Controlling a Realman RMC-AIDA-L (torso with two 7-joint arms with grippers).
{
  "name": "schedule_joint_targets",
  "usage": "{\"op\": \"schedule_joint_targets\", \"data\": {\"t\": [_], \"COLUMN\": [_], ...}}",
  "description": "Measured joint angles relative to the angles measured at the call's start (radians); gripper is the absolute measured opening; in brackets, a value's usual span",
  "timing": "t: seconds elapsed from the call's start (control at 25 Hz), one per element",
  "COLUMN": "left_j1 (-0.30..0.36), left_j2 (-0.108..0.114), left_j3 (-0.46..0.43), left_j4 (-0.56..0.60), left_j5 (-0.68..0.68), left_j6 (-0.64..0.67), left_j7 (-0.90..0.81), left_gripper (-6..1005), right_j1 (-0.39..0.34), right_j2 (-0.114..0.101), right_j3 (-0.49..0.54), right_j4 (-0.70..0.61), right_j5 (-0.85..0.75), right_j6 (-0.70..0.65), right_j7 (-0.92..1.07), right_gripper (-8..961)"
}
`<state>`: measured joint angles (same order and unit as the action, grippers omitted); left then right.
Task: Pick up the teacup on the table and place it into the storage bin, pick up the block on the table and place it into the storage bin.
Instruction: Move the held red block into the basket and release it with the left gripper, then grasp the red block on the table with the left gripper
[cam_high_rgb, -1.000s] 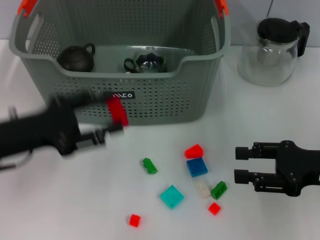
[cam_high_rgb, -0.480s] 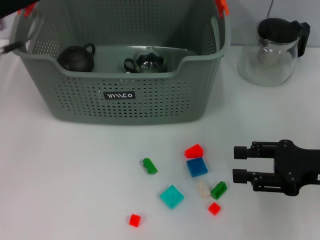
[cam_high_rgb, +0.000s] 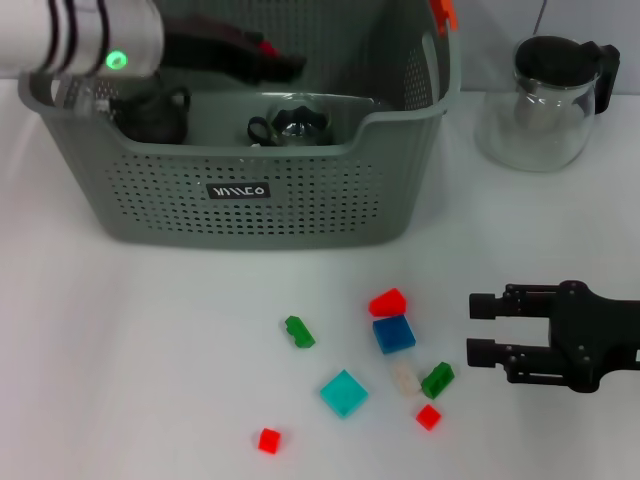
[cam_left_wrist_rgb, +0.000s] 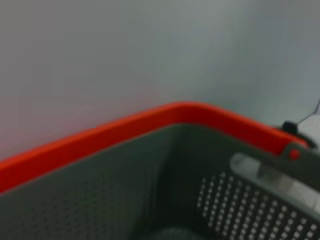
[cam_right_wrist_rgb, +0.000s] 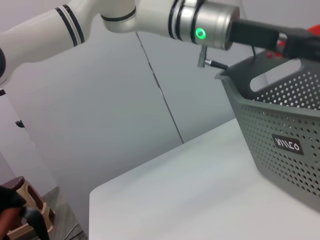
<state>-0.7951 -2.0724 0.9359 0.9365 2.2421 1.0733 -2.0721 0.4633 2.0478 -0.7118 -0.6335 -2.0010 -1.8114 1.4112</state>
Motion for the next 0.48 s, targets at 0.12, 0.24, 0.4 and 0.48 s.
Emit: {"op": "schedule_joint_targets", "data": {"t": [0.12, 0.24, 0.4, 0.48], "left_j1": [0.005, 0.042, 0.146, 0.196], "left_j2": [-0.021, -0.039, -0.050, -0.049], "left_j3": [0.004, -0.044, -0.139, -0.201], "left_j4": [0.012, 0.067, 0.128, 0.107], "left_j5": [0.027, -0.044, -0.350, -0.545], "left_j6": [-0.024, -0.021, 0.082, 0.198], "left_j7": [-0.010, 0.005, 0.148, 0.264], "left_gripper": [716, 727, 742, 764], "right_j1": [0.000, 0.000, 0.000, 0.000], "right_j2": [0.000, 0.000, 0.000, 0.000], "right_j3": [0.000, 0.000, 0.000, 0.004], "right_j4": [0.000, 0.000, 0.000, 0.000], "right_j5": [0.000, -0.001, -0.001, -0.001], "right_j6": [0.003, 0.004, 0.004, 0.002], "right_j7": [0.000, 0.000, 0.000, 0.000], "right_gripper": [654, 654, 654, 654]}}
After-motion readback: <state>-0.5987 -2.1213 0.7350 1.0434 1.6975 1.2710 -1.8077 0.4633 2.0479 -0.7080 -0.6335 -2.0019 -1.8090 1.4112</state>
